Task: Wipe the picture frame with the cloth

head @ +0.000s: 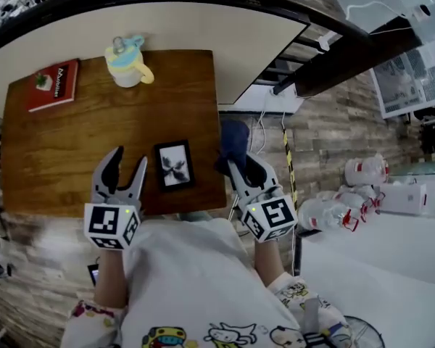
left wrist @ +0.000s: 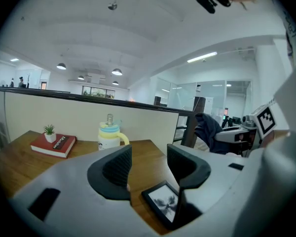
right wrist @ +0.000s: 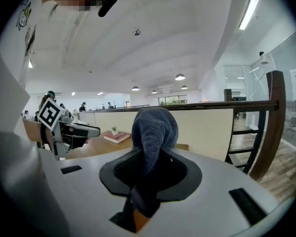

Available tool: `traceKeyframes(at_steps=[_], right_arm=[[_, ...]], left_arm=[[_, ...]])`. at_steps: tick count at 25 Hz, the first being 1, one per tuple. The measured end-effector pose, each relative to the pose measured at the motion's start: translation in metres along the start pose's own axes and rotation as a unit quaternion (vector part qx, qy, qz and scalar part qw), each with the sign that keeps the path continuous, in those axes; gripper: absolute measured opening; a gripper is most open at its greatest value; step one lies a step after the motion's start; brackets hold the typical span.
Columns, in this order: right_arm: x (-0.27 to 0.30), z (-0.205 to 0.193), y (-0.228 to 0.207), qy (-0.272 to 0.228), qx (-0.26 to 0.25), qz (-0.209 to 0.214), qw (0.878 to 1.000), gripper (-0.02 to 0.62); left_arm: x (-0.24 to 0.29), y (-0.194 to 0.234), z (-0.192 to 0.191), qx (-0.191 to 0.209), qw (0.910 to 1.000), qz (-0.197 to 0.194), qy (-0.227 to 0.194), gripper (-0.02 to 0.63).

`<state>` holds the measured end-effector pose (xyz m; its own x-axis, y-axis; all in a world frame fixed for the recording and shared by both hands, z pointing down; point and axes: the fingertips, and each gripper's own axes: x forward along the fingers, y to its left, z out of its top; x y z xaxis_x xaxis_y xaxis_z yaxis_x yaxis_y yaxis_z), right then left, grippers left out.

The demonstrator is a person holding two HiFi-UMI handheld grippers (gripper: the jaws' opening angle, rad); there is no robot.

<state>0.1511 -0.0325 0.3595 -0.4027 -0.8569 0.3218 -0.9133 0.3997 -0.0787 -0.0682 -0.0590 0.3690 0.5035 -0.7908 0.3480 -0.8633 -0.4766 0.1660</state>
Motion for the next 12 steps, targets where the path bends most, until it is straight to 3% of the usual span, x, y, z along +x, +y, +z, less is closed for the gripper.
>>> traceKeyframes(at_steps=[6,12], right_arm=[[0.016,0.004,-0.012,0.004,-0.011,0.058,0.998,0.069],[0.023,0.002,-0.012,0.012,-0.020,0.089,0.996,0.070]], left_arm=[[0.001,-0.006,0.000,-0.013,0.9987,0.049,-0.004,0.199],[-0.001,-0.015,-0.008,-0.022,0.9975,0.067,0.000,0.199]])
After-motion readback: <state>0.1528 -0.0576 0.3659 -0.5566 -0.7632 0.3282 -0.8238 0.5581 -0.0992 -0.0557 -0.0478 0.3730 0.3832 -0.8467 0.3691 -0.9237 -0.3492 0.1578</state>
